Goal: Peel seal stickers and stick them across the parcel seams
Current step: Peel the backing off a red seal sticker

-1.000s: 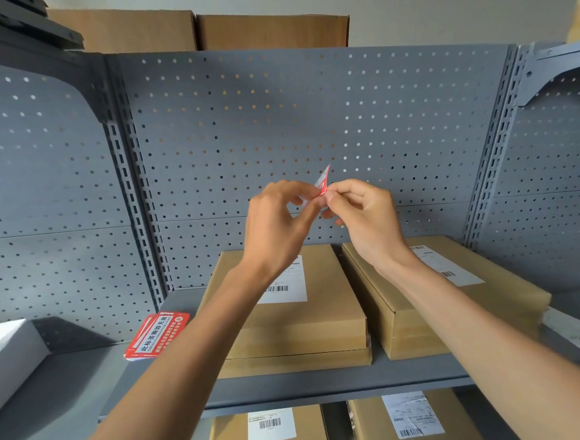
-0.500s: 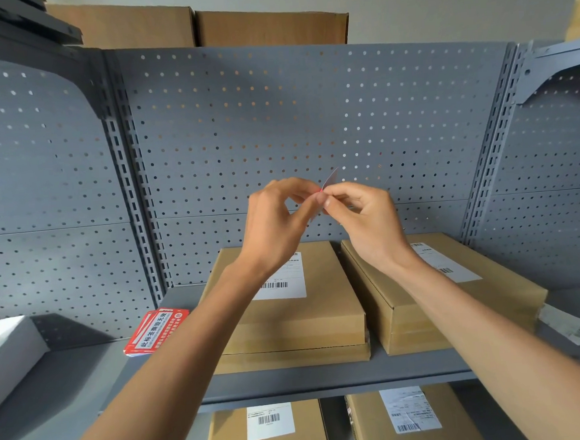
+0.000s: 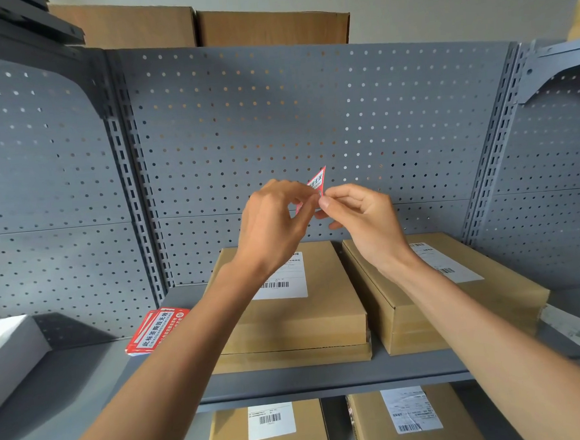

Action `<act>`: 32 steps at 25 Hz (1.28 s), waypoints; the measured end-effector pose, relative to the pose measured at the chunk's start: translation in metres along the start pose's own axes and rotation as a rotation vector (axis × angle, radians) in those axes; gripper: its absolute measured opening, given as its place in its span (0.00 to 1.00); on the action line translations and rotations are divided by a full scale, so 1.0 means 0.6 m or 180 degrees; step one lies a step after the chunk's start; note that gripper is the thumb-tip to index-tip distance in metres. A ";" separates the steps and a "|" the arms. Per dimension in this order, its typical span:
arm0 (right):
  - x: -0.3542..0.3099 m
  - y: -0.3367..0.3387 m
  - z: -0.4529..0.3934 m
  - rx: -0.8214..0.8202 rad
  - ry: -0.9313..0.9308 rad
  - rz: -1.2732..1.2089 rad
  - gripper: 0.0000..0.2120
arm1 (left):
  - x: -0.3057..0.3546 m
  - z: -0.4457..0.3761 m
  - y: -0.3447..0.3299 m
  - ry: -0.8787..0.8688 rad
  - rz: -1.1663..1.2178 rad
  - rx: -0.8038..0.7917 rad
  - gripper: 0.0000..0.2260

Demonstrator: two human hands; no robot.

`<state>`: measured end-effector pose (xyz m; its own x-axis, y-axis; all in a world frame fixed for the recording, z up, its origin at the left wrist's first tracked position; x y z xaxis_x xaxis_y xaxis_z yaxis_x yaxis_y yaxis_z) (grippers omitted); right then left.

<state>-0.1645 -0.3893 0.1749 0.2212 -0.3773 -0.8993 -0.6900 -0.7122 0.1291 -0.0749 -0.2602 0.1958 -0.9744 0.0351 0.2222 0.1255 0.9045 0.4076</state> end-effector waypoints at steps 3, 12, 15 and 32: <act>0.006 -0.001 -0.001 -0.0002 -0.0079 -0.0029 0.06 | 0.004 0.001 -0.001 -0.0186 -0.0242 0.0007 0.06; 0.035 0.011 -0.012 0.0302 -0.0427 0.0018 0.06 | -0.006 0.012 0.015 0.0074 -0.0100 0.0207 0.09; 0.049 0.014 -0.017 0.0383 -0.0598 -0.0130 0.06 | -0.011 0.017 0.021 0.0208 -0.0061 0.0201 0.07; 0.117 0.049 -0.030 0.0590 -0.1529 -0.1008 0.05 | -0.089 0.047 0.063 0.1477 0.1152 0.0718 0.08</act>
<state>-0.1565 -0.4474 0.1232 0.1294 0.1765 -0.9757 -0.7595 -0.6150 -0.2120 -0.0236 -0.2156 0.1742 -0.6888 0.2134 0.6928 0.3403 0.9391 0.0490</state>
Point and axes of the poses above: each hand's wrist, its own z-axis away from the middle knuckle, its own y-axis out of the back of the hand, x = y × z, the point moved 8 cm from there along -z, towards the middle knuckle, and after that the axes turned 11 degrees about -y, right-handed, at the moved point
